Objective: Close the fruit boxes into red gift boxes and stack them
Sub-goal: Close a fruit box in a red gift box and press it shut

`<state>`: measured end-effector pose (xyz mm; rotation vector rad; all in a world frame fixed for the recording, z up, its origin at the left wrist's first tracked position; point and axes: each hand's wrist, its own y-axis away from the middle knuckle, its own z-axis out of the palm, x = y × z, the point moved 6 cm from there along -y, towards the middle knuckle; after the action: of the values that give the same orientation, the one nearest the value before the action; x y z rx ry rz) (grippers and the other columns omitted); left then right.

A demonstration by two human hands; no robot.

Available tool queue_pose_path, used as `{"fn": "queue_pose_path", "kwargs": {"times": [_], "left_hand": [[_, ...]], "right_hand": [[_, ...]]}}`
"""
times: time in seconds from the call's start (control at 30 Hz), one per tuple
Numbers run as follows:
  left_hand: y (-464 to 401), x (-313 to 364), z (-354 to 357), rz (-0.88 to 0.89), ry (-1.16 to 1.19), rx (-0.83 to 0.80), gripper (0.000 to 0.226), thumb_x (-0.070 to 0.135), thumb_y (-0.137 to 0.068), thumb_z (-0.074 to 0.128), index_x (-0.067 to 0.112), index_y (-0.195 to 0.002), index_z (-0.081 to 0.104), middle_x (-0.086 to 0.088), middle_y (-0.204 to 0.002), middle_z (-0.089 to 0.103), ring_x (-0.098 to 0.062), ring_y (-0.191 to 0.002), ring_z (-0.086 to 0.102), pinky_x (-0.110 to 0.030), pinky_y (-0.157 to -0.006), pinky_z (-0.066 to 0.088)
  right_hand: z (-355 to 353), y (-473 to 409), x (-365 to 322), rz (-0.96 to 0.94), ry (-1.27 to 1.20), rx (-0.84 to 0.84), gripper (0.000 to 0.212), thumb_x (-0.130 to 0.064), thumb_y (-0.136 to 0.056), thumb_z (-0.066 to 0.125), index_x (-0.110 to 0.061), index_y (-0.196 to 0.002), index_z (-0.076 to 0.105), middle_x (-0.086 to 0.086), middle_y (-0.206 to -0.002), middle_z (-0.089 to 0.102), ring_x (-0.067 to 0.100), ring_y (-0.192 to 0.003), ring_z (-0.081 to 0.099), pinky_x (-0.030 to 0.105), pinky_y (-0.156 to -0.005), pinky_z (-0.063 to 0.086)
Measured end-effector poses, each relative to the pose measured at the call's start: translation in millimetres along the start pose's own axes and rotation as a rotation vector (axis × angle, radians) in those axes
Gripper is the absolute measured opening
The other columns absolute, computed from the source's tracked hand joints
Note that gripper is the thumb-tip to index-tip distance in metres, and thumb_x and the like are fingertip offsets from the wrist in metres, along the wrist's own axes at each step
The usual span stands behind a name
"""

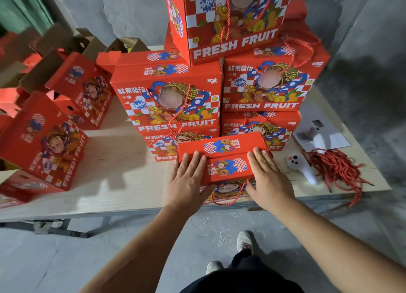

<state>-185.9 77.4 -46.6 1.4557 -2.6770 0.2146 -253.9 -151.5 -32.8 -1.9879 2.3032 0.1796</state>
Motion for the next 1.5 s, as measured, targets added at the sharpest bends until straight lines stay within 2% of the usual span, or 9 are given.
{"fn": "queue_pose_path", "kwargs": {"times": [0.13,0.3,0.5,0.67,0.9,1.1,1.23,1.37,1.5], "left_hand": [[-1.8,-1.9,-3.8,-0.040,0.128,-0.051,0.086,0.080,-0.096,0.031,0.029,-0.165,0.020,0.010,-0.173,0.004,-0.021,-0.161,-0.003,-0.048,-0.129,-0.003],[5.8,-23.9,-25.7,-0.363,0.722,0.334,0.064,0.049,-0.104,0.050,0.018,-0.158,0.037,-0.003,-0.165,0.035,-0.023,-0.152,0.027,-0.031,-0.123,0.019],[-15.7,-30.3,-10.4,-0.765,1.344,0.097,0.058,0.055,-0.106,0.047,0.030,-0.157,0.040,0.001,-0.144,0.058,-0.015,-0.120,0.062,-0.029,-0.084,0.059],[-25.6,-30.1,-26.5,-0.543,0.861,0.234,0.061,0.043,-0.100,0.064,0.022,-0.154,0.042,-0.006,-0.149,0.050,-0.025,-0.135,0.048,-0.044,-0.113,0.041],[-57.8,-35.0,-49.7,-0.198,0.172,0.014,0.071,0.068,-0.096,0.053,0.033,-0.157,0.042,0.003,-0.164,0.040,-0.036,-0.152,0.026,-0.052,-0.123,0.018],[-81.4,-38.5,-58.5,-0.143,0.084,-0.026,0.062,0.069,-0.097,0.047,0.031,-0.147,0.053,0.003,-0.144,0.062,-0.032,-0.128,0.057,-0.046,-0.096,0.052],[-82.9,-37.1,-56.9,-0.113,0.051,-0.004,0.062,0.071,-0.091,0.055,0.030,-0.137,0.061,0.003,-0.138,0.065,-0.032,-0.122,0.058,-0.044,-0.093,0.052],[-72.6,-42.6,-50.7,-0.192,0.152,0.012,0.072,0.079,-0.088,0.053,0.030,-0.141,0.059,0.006,-0.143,0.060,-0.028,-0.126,0.049,-0.044,-0.104,0.043],[-43.0,-1.8,-50.8,-0.034,0.102,0.220,0.064,0.078,-0.094,0.043,0.024,-0.120,0.066,-0.005,-0.125,0.058,-0.033,-0.108,0.051,-0.047,-0.094,0.042]], "right_hand": [[-11.1,-14.9,-3.3,-0.026,0.014,-0.136,0.087,-0.053,-0.096,0.049,-0.016,-0.165,0.012,0.004,-0.174,0.005,0.026,-0.160,0.007,0.043,-0.128,0.012],[-47.6,-31.6,24.5,0.095,-0.323,0.040,0.067,-0.049,-0.104,0.048,-0.027,-0.163,0.024,-0.004,-0.171,0.016,0.022,-0.156,0.021,0.051,-0.118,0.035],[-23.3,-34.7,27.0,0.215,-0.495,-0.012,0.062,-0.047,-0.109,0.037,-0.027,-0.164,0.019,0.007,-0.168,0.024,0.031,-0.142,0.043,0.040,-0.097,0.047],[-16.6,-30.2,30.5,0.151,-0.475,0.050,0.058,-0.045,-0.105,0.052,-0.026,-0.154,0.030,0.006,-0.160,0.024,0.034,-0.134,0.051,0.040,-0.087,0.056],[-38.7,-77.3,50.5,0.126,-0.395,-0.068,0.060,-0.055,-0.098,0.061,-0.029,-0.151,0.048,0.000,-0.159,0.036,0.026,-0.133,0.050,0.034,-0.087,0.048],[-57.2,-104.4,45.6,0.041,-0.213,-0.081,0.049,-0.058,-0.099,0.057,-0.023,-0.133,0.055,0.000,-0.148,0.048,0.026,-0.127,0.054,0.040,-0.092,0.047],[-58.3,-101.9,38.7,-0.001,-0.098,-0.049,0.038,-0.056,-0.098,0.059,-0.025,-0.119,0.047,0.006,-0.125,0.066,0.027,-0.095,0.064,0.035,-0.069,0.049],[-45.4,-87.4,34.6,-0.090,0.054,0.057,0.058,-0.053,-0.102,0.052,-0.021,-0.151,0.049,0.000,-0.159,0.047,0.032,-0.123,0.064,0.042,-0.080,0.057],[-35.7,-80.4,37.5,-0.098,0.048,0.120,0.061,-0.052,-0.097,0.059,-0.018,-0.148,0.055,0.002,-0.158,0.049,0.034,-0.115,0.069,0.047,-0.067,0.063]]}}
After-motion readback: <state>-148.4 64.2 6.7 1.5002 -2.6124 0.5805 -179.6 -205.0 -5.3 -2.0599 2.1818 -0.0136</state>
